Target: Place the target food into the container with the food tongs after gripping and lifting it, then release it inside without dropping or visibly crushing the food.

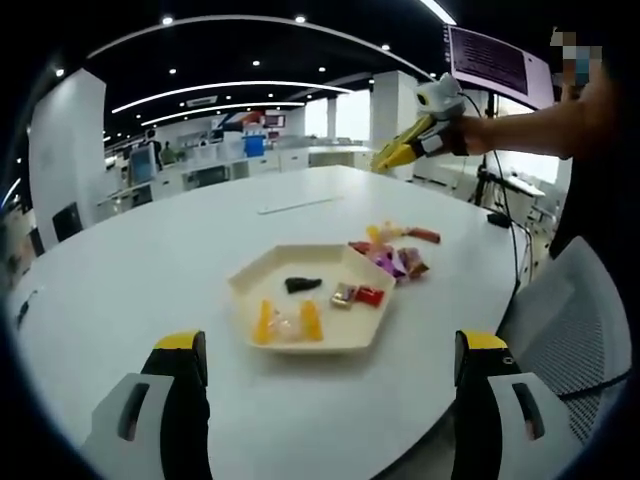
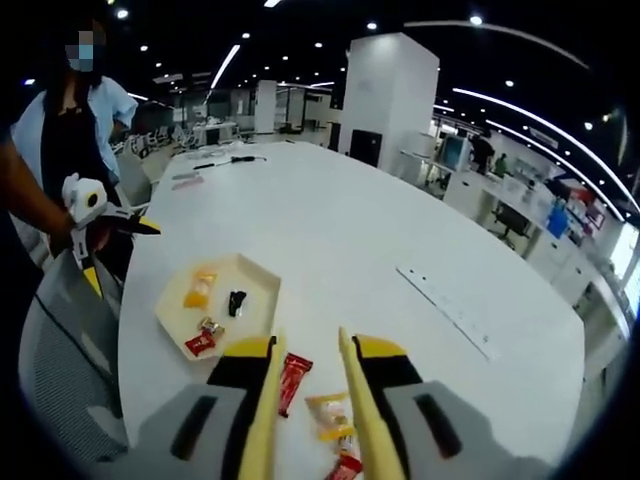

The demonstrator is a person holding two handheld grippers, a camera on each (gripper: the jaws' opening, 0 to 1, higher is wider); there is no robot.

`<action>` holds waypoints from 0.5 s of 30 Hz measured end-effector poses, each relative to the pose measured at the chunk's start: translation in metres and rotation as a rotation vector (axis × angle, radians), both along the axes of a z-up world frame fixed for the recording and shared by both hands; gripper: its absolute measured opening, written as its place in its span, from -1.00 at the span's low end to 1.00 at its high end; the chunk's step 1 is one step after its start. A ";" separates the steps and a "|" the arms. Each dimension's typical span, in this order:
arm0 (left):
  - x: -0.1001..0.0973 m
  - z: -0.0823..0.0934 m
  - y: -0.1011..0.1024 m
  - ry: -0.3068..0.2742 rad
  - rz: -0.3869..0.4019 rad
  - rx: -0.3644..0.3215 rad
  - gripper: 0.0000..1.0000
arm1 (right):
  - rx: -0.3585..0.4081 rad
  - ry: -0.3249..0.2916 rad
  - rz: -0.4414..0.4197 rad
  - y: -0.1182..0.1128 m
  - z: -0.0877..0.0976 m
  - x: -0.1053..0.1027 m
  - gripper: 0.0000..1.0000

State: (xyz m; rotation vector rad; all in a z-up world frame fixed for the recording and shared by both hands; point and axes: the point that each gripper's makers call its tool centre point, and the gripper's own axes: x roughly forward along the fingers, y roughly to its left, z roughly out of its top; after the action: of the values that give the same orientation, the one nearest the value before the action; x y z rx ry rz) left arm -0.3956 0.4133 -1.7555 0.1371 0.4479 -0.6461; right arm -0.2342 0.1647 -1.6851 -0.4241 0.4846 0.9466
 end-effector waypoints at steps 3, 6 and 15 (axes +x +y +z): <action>0.000 -0.001 0.001 0.003 0.001 0.004 0.99 | 0.000 0.000 -0.006 -0.008 -0.001 0.000 -0.41; 0.000 -0.002 0.001 0.006 0.001 0.009 0.99 | -0.007 0.001 -0.012 -0.018 -0.005 0.003 -0.41; 0.000 -0.003 0.003 0.013 0.010 0.009 0.99 | 0.003 0.014 -0.022 -0.035 -0.015 0.009 -0.41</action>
State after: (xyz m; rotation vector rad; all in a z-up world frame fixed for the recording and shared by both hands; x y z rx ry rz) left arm -0.3955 0.4162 -1.7587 0.1394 0.4642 -0.6355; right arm -0.2248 0.1297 -1.7004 -0.4087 0.4992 0.9290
